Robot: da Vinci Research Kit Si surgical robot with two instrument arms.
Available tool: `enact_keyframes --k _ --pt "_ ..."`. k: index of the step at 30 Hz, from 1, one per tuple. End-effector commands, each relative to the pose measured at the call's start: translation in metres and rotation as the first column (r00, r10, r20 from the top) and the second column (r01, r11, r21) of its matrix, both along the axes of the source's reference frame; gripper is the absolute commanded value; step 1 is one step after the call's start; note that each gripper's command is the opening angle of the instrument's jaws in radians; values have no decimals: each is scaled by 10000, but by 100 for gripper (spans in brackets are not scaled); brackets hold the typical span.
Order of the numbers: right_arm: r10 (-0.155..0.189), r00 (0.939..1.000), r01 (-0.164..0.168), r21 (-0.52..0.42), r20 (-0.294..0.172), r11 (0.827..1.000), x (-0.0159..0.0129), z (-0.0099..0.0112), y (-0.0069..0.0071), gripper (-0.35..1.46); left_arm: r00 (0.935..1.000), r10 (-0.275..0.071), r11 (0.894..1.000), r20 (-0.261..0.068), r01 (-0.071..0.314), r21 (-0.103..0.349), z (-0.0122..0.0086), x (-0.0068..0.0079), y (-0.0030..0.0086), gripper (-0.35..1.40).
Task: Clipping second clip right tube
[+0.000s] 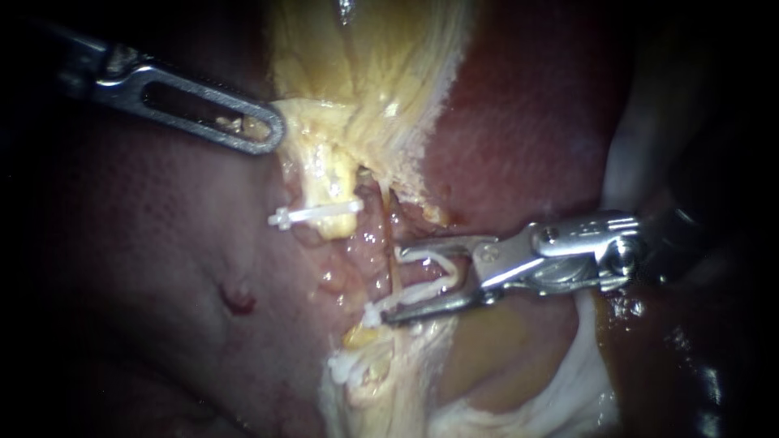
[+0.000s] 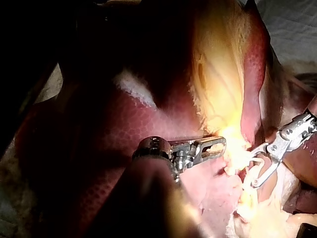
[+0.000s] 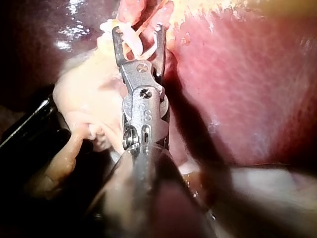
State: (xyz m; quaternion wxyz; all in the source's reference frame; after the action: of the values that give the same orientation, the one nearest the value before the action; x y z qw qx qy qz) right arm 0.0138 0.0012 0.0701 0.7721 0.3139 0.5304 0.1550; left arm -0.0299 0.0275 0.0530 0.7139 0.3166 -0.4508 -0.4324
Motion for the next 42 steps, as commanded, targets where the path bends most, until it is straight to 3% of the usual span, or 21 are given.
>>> enact_keyframes --k 1,11,19,25,33,42 --pt "-4 10000 5 52 -36 10000 1 1 0 50 10000 -4 10000 -3 4 0 0 0 0 -35" --pt "55 9980 -8 740 -635 9973 12 6 -2 49 10000 -13 10000 -9 13 -3 0 -2 0 -35" --pt "-90 9963 172 959 -856 9952 13 7 -1 49 10000 -16 10000 -12 16 -6 1 -2 0 -35" --pt "103 9941 28 1205 -1078 9927 13 2 -2 49 10000 -13 10000 -10 13 -6 1 -2 0 -35" --pt "3 9870 256 1586 -1609 9870 14 -14 -5 49 10000 -12 10000 -9 12 -7 2 -2 0 -35" --pt "-133 9731 611 2017 -2300 9775 18 -40 -11 49 10000 -10 10000 -9 10 -8 3 -1 1 -35"
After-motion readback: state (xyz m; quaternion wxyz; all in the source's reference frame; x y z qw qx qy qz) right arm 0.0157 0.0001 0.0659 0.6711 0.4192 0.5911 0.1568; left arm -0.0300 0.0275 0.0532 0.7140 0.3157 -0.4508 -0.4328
